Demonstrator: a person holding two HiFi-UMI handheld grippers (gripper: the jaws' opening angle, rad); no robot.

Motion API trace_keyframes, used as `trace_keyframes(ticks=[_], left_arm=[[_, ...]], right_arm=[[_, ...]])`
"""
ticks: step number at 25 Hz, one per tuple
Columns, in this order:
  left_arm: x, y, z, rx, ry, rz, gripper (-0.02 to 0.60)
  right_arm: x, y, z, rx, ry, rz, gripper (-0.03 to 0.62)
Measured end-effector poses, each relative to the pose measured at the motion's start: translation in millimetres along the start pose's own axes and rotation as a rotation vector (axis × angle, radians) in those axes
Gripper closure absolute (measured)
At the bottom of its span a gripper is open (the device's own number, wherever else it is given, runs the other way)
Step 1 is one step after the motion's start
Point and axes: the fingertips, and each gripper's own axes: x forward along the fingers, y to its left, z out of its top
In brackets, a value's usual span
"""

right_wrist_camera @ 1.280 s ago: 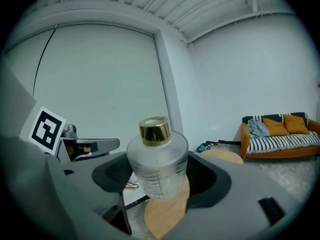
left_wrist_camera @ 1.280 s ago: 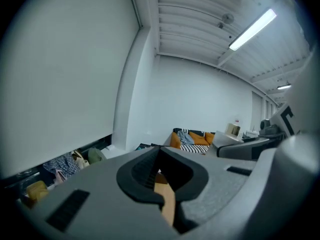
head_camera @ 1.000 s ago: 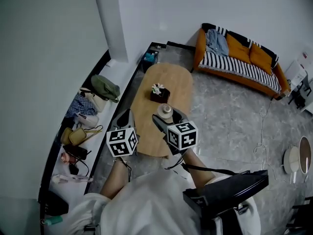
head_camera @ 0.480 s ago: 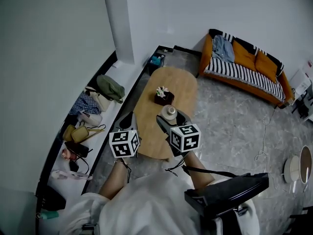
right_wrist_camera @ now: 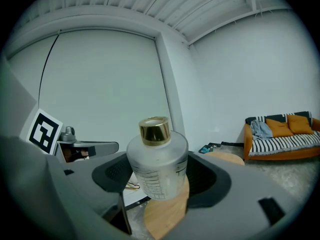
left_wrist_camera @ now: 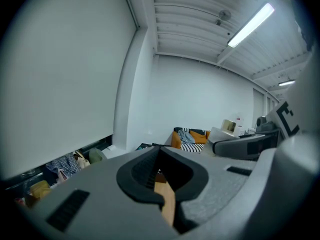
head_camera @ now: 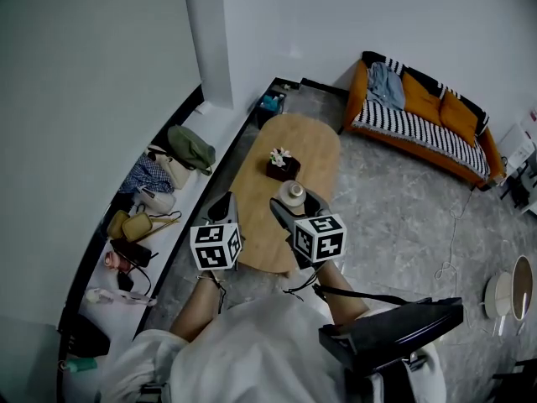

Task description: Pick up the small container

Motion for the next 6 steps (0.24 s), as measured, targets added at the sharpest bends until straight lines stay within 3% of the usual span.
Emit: trace_keyframes(ticks=[6], left_arm=[[2.3,0.3,0.3,-0.001,-0.003,0.003,0.574]], right_arm=[[0.5,-2.6,0.5,-0.011,-0.002,-0.005,0.263]])
